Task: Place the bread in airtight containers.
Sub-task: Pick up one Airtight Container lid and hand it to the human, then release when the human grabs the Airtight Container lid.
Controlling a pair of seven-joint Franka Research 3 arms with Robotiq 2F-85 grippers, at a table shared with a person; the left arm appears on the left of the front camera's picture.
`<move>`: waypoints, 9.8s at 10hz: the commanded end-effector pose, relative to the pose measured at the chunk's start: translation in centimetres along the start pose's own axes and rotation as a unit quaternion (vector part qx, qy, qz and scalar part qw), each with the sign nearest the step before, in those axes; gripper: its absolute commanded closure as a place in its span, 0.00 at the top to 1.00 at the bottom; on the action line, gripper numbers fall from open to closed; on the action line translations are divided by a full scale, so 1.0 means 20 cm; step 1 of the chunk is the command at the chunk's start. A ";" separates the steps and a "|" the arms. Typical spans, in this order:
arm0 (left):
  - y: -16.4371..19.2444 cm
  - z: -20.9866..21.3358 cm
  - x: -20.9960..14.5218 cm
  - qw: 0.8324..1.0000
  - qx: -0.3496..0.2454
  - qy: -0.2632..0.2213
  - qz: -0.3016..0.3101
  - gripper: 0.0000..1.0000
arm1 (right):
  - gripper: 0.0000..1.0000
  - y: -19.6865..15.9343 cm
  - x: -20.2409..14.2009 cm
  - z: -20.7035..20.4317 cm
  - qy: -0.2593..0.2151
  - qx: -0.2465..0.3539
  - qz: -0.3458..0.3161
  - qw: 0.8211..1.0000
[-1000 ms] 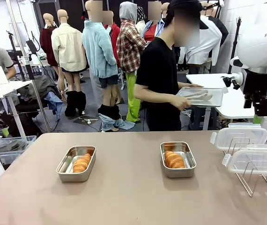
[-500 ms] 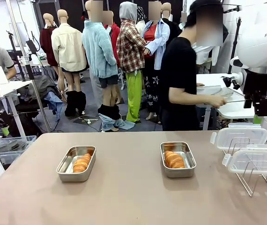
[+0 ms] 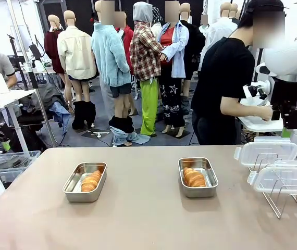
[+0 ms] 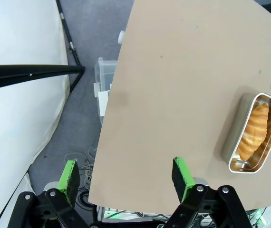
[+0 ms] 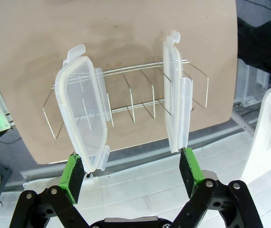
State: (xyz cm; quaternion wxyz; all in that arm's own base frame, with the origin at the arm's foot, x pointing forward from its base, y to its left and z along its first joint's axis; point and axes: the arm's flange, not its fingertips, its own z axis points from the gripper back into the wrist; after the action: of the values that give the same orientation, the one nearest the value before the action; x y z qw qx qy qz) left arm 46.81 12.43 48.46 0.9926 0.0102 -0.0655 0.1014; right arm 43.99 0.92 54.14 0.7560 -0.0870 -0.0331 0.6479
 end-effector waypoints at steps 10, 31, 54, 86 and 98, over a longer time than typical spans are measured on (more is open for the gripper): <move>0.00 0.00 0.00 1.000 0.000 0.000 0.001 1.00 | 1.00 0.00 0.01 0.00 -0.001 -0.005 -0.005 1.000; 0.00 0.00 0.00 1.000 0.000 0.000 0.001 1.00 | 1.00 0.00 0.01 0.00 -0.001 -0.005 -0.005 1.000; 0.00 0.00 0.00 1.000 0.000 0.000 0.001 1.00 | 1.00 0.34 0.03 -0.37 0.021 0.015 -0.035 0.999; 0.00 0.00 0.00 1.000 0.000 0.000 0.001 1.00 | 0.00 0.02 0.28 0.11 -0.057 0.136 -0.073 0.986; 0.00 0.00 0.00 1.000 0.000 0.000 0.001 1.00 | 0.00 -0.83 0.26 0.31 -0.180 0.186 -0.448 0.856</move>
State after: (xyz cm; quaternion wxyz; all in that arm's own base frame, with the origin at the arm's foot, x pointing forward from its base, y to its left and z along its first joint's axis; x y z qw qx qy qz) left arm 46.83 12.40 48.38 0.9927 0.0102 -0.0646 0.1012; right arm 60.36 4.47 62.40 0.9481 0.1901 -0.0837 0.2407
